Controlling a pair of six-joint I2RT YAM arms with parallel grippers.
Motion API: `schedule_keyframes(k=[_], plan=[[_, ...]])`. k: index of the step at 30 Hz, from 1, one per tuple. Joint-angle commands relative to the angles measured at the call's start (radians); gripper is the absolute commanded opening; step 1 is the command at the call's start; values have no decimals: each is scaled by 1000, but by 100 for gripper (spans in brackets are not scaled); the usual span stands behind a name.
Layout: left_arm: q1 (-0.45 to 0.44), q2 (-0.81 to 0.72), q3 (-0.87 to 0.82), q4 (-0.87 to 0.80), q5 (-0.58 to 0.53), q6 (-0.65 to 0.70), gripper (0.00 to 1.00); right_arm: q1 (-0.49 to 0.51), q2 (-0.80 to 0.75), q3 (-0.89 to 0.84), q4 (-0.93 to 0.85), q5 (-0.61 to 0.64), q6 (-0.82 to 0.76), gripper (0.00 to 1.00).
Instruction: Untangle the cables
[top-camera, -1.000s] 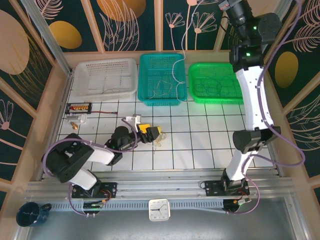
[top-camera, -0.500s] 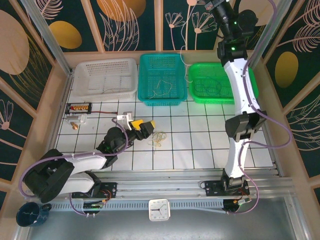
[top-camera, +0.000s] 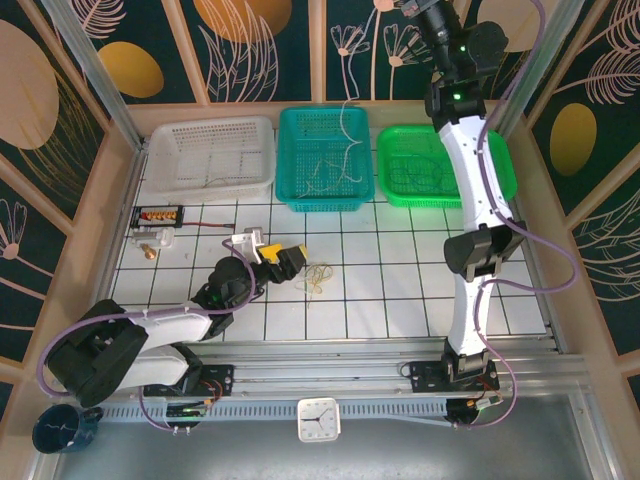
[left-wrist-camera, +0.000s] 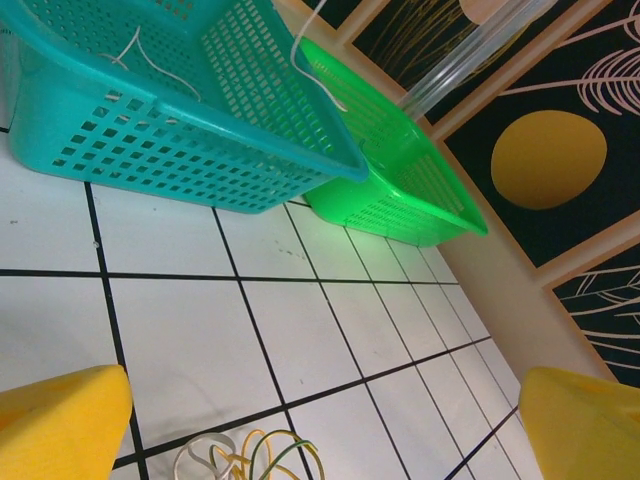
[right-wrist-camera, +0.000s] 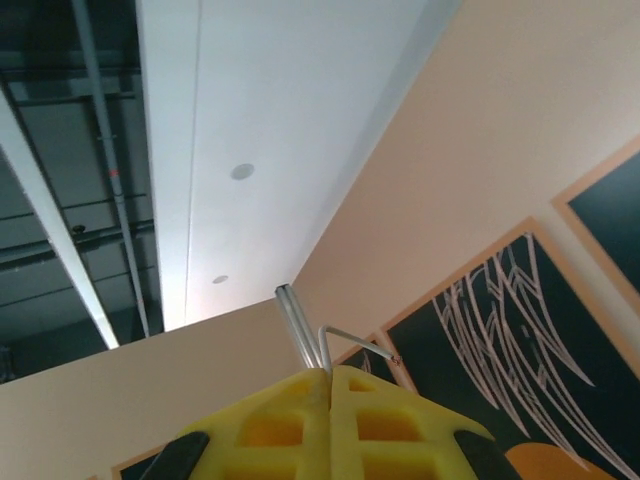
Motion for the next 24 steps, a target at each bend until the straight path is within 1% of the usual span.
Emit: schedule_keyframes(k=[1,6,9,12,18,22,24], plan=[[4,0,-13,19,-2,2,99,23,-23,-19,68,-10,-33,0],[4,-18,-24,23,-6,-2,99,42,-33,-177,176,-67,-26,0],[3,-35,-36,26,-7,-10,99,43,-40,-315,270,-117,-10,0],[4,-58,-55,26,-17,-12,99,38,-61,-454,317,-144,-23,0],[4,-88,-78,18,-29,-8,99,22,-131,-707,306,-146,-93,0],[4,-88,-80,17,-28,-1,99,23,-215,-980,336,-120,-147,0],[3,-84,-77,17,-22,1,99,23,-234,-1062,314,-110,-173,0]])
